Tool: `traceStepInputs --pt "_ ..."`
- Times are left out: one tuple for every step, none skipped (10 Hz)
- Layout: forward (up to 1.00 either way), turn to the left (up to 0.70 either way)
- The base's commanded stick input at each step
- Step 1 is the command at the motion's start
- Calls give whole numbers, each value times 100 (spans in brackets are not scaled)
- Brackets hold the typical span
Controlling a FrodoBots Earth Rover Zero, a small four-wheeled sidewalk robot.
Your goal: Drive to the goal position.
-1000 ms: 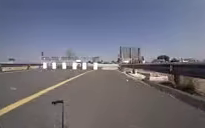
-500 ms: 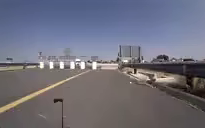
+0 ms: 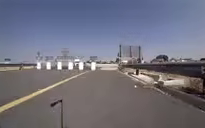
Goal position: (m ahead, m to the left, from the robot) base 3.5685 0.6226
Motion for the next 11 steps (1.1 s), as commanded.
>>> traceStepInputs --pt "100 0" --pt "100 0" --pt "100 0" --pt "100 0" --pt "100 0" --pt "100 0" --pt "100 0" --pt "100 0" --pt "100 0" --pt "100 15" --pt "100 40"
